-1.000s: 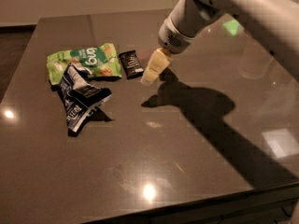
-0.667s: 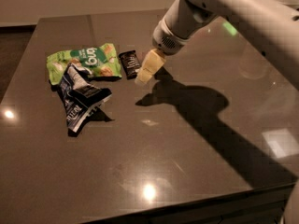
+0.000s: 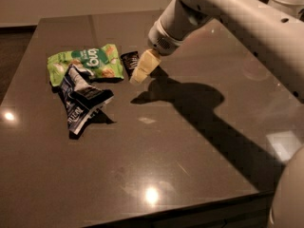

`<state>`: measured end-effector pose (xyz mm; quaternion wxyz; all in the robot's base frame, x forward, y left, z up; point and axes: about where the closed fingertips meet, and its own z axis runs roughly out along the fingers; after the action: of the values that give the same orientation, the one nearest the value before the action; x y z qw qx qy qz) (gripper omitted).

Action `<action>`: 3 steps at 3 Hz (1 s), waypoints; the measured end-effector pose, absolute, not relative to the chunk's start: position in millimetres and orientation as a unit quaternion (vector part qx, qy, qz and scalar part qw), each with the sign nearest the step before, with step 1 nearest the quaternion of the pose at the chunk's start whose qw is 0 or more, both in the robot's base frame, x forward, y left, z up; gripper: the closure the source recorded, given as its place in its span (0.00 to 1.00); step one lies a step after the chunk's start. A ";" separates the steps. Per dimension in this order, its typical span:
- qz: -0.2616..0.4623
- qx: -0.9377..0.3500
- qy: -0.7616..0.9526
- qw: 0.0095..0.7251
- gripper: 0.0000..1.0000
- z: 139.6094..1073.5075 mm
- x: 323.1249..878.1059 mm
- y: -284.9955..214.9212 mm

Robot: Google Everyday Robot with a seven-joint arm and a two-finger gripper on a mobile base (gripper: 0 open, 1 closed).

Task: Pick rxbar chocolate

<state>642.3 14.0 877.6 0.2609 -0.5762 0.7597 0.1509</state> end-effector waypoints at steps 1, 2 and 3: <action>0.159 -0.588 0.749 0.263 0.00 875.6 650.5 22.5; 0.162 -0.596 0.742 0.260 0.00 870.1 657.6 32.3; 0.165 -0.603 0.738 0.253 0.00 862.7 659.4 42.1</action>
Offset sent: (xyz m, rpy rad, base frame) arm 0.0241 0.0255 -0.0096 0.0102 -0.0070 0.0755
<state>659.4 42.1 862.7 0.2532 -0.6027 0.7385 0.1654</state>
